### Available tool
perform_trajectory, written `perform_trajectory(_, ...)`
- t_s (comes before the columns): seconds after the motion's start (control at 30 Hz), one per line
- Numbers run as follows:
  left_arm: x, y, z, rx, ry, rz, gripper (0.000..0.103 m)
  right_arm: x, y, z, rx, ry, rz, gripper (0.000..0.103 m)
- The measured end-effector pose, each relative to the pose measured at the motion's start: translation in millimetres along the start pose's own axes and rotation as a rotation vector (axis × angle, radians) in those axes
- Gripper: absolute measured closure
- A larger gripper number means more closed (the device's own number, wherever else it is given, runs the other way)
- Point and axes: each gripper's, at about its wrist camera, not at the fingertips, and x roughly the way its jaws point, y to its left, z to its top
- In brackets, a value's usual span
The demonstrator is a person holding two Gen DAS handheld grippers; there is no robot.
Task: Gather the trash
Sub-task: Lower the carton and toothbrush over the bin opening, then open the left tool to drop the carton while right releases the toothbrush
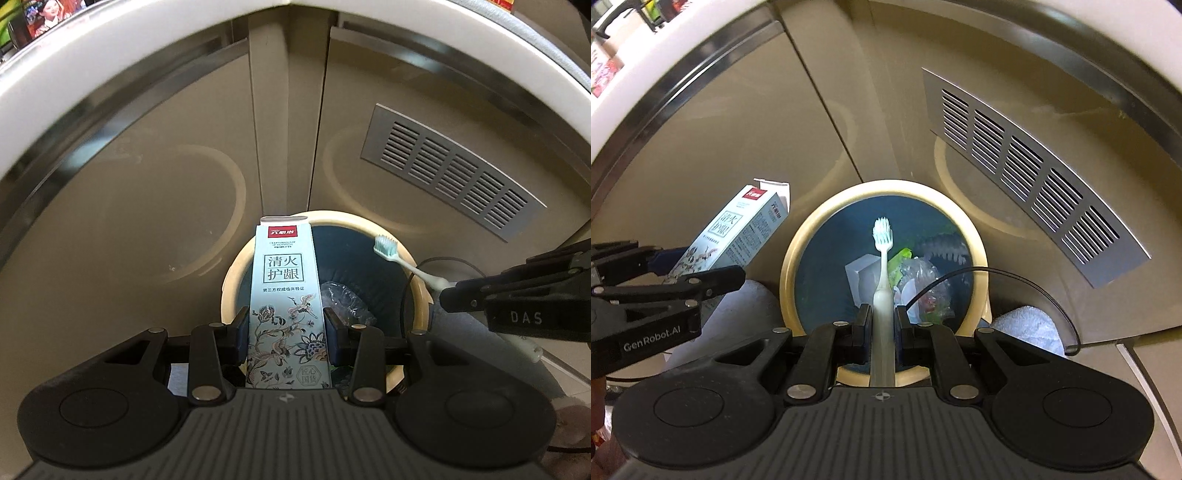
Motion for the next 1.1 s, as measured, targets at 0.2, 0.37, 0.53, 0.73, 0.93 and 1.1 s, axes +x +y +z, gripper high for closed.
perform_trajectory(0.2,12,0,5,-0.007,0.021,-0.001,0.059,13,-2,7,0.015,0.028,-0.015,0.089)
perform_trajectory(0.37,21,-3,7,0.003,0.037,0.001,0.059,19,1,10,0.009,0.047,-0.023,0.089)
perform_trajectory(0.53,27,-3,10,0.007,0.053,0.006,0.059,27,4,18,0.004,0.057,-0.03,0.089)
perform_trajectory(0.73,35,-4,15,0.013,0.067,0.023,0.052,34,2,26,0.013,0.053,-0.044,0.089)
perform_trajectory(0.93,27,3,19,-0.014,0.052,0.037,0.0,28,-6,34,0.074,0.003,-0.048,0.049)
perform_trajectory(1.1,22,6,15,-0.013,0.109,0.049,0.0,17,-10,31,0.096,-0.001,-0.059,0.032)
